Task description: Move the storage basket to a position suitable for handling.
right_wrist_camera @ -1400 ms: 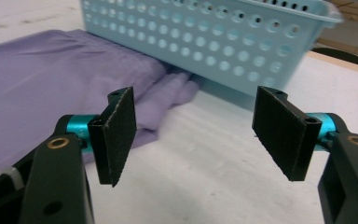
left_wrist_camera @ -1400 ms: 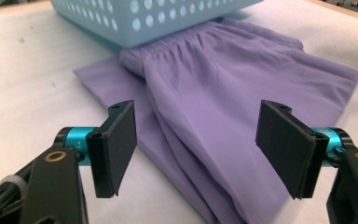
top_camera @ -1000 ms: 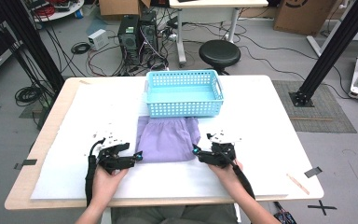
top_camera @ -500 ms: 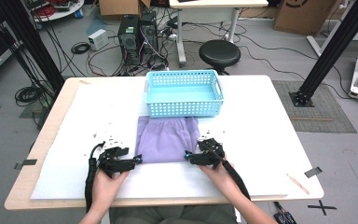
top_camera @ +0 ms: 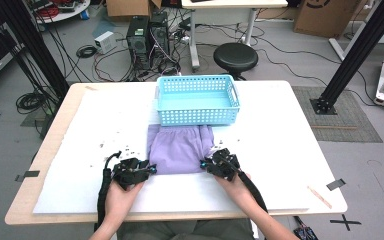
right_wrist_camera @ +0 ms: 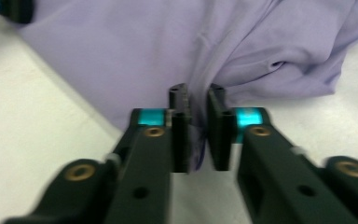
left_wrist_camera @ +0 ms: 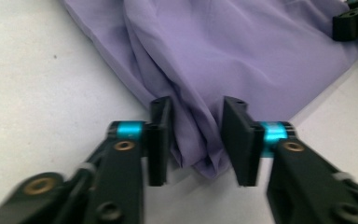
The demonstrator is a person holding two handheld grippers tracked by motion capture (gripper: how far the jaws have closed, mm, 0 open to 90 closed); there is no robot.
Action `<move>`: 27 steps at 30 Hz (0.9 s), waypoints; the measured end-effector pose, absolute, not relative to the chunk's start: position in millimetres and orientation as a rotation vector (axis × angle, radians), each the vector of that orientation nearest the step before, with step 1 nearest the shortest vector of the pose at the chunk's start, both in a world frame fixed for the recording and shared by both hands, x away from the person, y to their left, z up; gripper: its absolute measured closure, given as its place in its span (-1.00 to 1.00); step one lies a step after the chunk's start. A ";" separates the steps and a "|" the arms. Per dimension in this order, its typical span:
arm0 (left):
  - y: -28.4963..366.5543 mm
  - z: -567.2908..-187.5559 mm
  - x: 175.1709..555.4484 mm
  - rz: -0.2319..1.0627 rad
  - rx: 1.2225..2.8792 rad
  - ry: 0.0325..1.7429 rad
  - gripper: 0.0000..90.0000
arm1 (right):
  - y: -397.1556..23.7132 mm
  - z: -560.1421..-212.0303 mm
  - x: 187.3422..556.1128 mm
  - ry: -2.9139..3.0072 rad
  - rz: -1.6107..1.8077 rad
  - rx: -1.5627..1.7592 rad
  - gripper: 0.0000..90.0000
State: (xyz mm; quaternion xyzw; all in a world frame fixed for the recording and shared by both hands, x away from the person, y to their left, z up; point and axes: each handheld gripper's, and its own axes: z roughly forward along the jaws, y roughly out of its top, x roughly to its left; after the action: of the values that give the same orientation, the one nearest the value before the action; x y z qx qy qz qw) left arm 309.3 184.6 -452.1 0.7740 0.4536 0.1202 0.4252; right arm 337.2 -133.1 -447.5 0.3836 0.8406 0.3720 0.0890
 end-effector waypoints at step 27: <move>103.9 -451.8 303.4 0.122 2.043 0.896 0.83 | -216.0 -447.2 297.8 2.404 1.127 1.247 0.93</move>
State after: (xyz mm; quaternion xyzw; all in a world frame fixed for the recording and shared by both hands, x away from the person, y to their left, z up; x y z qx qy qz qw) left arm 303.4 103.9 -451.8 0.8218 0.3606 0.0491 0.4383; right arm 297.8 -216.0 -447.2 0.4230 0.8150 0.3820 0.1041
